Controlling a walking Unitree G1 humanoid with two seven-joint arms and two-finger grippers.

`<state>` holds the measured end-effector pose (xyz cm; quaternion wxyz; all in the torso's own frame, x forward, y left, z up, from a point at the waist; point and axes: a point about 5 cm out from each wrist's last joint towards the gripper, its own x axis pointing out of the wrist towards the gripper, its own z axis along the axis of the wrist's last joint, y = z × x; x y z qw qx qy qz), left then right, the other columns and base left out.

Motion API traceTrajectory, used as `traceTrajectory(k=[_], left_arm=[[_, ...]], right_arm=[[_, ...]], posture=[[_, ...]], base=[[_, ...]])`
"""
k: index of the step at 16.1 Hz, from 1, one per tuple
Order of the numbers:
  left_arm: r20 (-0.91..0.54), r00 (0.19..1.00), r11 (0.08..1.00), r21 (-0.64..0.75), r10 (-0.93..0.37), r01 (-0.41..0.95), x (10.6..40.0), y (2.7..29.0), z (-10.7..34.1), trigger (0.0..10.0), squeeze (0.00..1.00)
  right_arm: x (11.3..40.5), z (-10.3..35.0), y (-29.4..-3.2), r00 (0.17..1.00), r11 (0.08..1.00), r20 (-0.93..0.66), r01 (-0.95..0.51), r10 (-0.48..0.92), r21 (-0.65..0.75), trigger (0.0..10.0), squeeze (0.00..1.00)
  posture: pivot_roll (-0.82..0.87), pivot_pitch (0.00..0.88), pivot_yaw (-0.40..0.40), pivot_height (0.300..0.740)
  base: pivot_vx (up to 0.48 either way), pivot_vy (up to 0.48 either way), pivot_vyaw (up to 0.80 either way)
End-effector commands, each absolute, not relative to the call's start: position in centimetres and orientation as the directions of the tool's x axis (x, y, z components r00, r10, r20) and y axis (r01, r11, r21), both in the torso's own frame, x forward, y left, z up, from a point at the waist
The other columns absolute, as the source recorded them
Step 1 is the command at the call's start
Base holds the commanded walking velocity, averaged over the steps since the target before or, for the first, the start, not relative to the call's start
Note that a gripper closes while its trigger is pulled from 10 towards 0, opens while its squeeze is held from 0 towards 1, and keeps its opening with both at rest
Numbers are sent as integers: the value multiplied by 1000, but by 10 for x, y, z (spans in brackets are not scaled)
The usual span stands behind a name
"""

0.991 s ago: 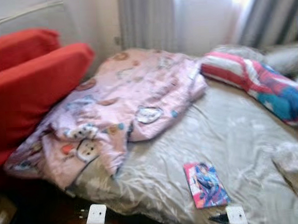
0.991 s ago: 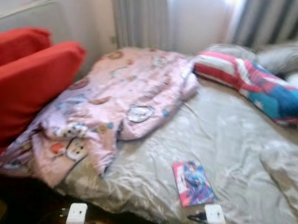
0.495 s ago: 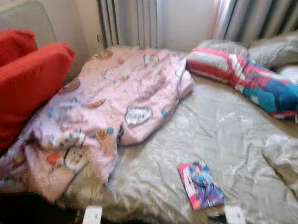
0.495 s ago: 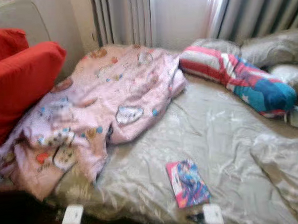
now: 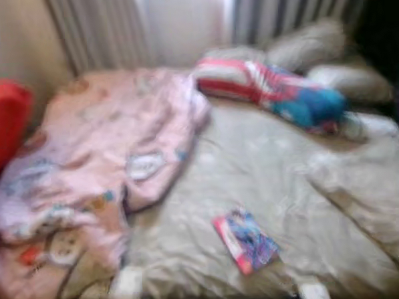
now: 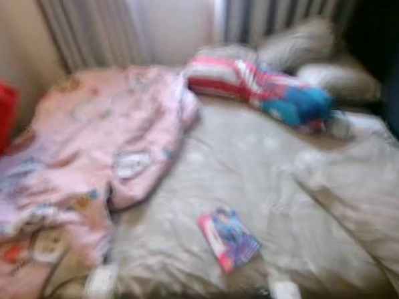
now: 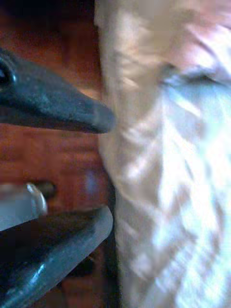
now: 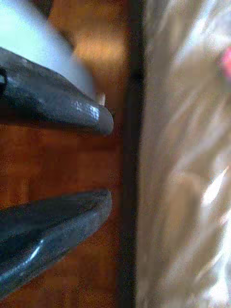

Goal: Clean up the room

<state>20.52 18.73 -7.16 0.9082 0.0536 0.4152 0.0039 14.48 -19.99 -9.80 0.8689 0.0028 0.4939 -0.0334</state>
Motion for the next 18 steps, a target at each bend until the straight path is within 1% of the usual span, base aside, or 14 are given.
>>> traceTrajectory(k=[1,2,9,13,18], left_arm=[[-789,608,990,139,87,39,189,200,-79,10000,0],[-789,609,990,139,86,40,189,200,-79,10000,0],[-781,619,991,131,83,32,191,195,-78,10000,0],[-778,623,991,128,82,29,192,193,-78,10000,0],[-775,626,992,123,81,23,193,190,-78,10000,0]], right_arm=[[160,-93,-193,555,999,-831,51,-39,-13,10000,0],[161,-92,-194,558,999,-829,52,-41,-14,10000,0],[165,-90,-196,567,998,-822,59,-45,-13,10000,0],[166,-90,-195,570,998,-821,57,-41,-10,10000,0],[168,-88,-198,584,998,-810,59,-43,-11,10000,0]], posture=[[25,0,-12,740],[25,0,-14,740],[29,10,-24,740],[31,24,-27,740],[32,32,-33,740]], base=[[0,0,0],[0,0,0],[0,-282,0],[0,-288,-653],[0,-287,0]])
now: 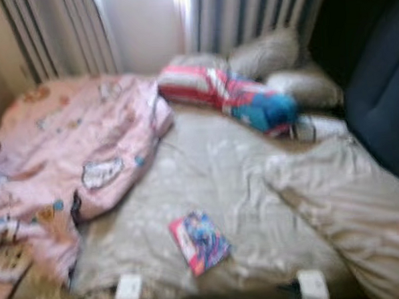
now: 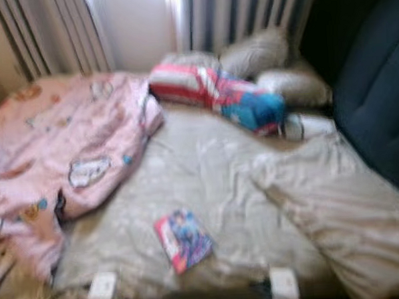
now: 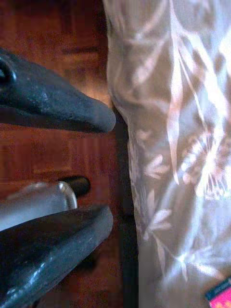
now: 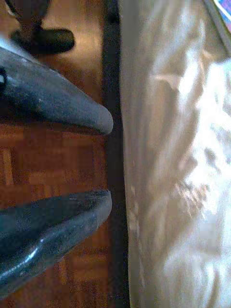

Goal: Clean up the room

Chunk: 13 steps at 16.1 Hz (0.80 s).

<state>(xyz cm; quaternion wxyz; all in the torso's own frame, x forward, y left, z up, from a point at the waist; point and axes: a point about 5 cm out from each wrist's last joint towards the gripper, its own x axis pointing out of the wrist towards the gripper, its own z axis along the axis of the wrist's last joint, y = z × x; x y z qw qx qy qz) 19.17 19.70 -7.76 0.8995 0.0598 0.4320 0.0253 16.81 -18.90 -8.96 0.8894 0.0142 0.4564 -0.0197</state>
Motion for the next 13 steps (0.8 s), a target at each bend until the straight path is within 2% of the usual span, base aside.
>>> traceTrajectory(k=[1,13], left_arm=[[-775,627,992,122,81,23,193,190,-78,10000,0],[-779,622,993,119,83,17,189,193,-80,10000,0]], right_arm=[[168,-88,-198,585,998,-810,58,-43,-12,10000,0],[168,-88,-202,585,998,-809,65,-48,-12,10000,0]], posture=[[31,33,-32,740],[28,52,-33,740]], base=[[0,-289,0],[0,-288,0]])
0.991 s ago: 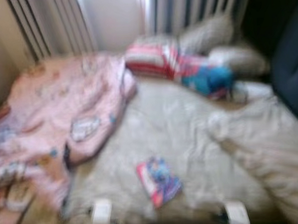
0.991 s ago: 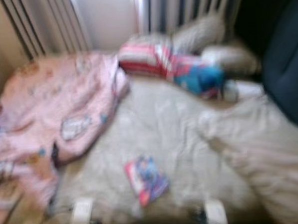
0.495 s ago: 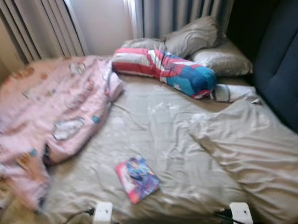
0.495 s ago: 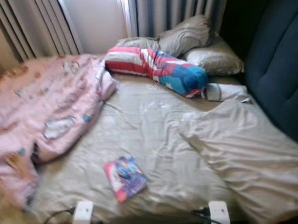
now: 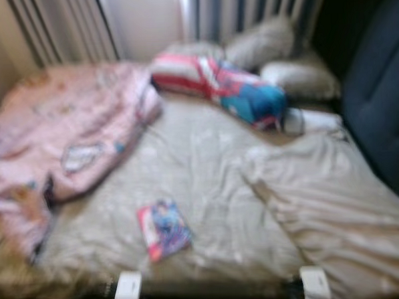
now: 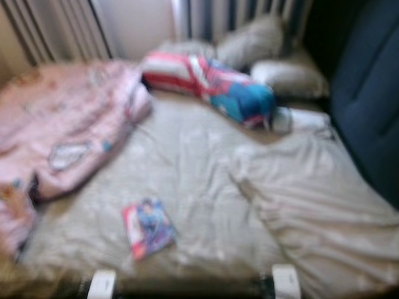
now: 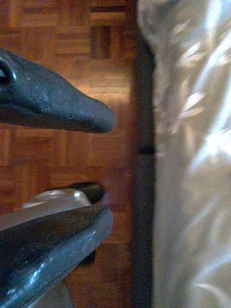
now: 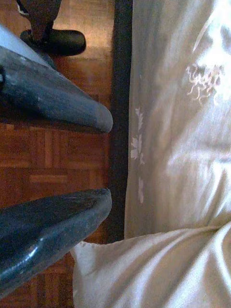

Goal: Clean up the room

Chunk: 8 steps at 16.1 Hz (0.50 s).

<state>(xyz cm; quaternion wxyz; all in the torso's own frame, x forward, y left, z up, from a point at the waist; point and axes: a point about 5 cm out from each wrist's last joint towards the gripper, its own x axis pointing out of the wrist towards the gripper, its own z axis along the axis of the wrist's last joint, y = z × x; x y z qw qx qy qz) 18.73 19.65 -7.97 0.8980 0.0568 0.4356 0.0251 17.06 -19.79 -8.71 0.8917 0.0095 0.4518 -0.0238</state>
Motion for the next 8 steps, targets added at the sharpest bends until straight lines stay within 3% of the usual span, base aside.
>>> traceTrajectory(k=[1,7,8], left_arm=[[-778,623,993,119,82,17,189,192,-79,10000,0],[-774,628,992,121,80,22,192,190,-78,10000,0],[-774,628,992,121,81,22,192,190,-78,10000,0]], right_arm=[[168,-87,-203,585,998,-810,65,-48,-12,10000,0],[169,-86,-207,587,997,-808,72,-54,-14,10000,0],[169,-86,-208,587,997,-808,73,-55,-15,10000,0]], posture=[[29,55,-33,740],[27,62,-31,740],[27,62,-30,740]], base=[[0,-289,0],[0,-286,0],[0,0,0]])
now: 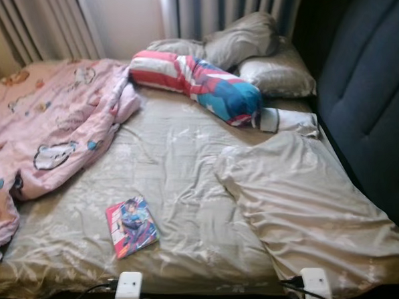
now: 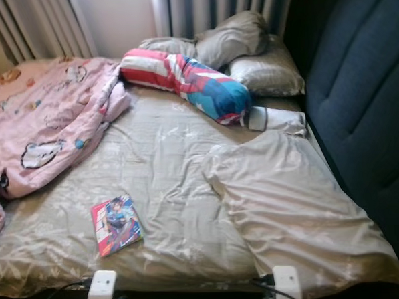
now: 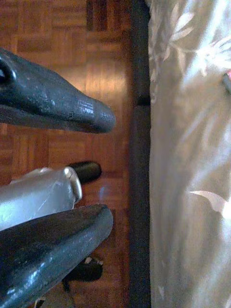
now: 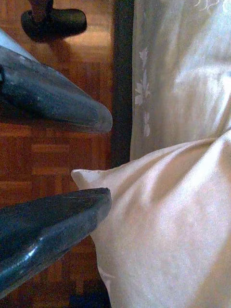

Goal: Clean up the room

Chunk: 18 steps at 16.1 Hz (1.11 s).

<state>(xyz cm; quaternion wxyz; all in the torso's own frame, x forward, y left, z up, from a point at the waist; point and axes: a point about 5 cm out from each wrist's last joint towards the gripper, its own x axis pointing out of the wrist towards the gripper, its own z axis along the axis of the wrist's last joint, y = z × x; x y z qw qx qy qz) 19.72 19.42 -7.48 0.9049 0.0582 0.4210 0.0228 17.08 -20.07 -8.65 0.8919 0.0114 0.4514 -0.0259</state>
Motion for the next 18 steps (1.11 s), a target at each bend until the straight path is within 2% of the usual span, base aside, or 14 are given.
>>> traceTrajectory(k=[1,6,11,18], left_arm=[[-774,627,992,121,82,19,192,190,-78,10000,0],[-776,626,994,111,77,16,189,192,-79,10000,0],[-787,613,993,112,73,24,184,191,-82,10000,0],[-791,607,993,112,73,27,183,191,-83,10000,0]], right_arm=[[169,-86,-209,587,997,-808,74,-56,-15,10000,0],[167,-86,-211,585,997,-809,79,-60,-17,10000,0],[166,-89,-202,583,997,-811,71,-49,-9,10000,0],[164,-88,-209,580,997,-812,76,-60,-19,10000,0]], posture=[[27,62,-30,740],[24,64,-30,740],[25,66,-31,740],[22,67,-33,740]], base=[[0,0,0],[0,0,0],[0,0,0],[0,-371,0]])
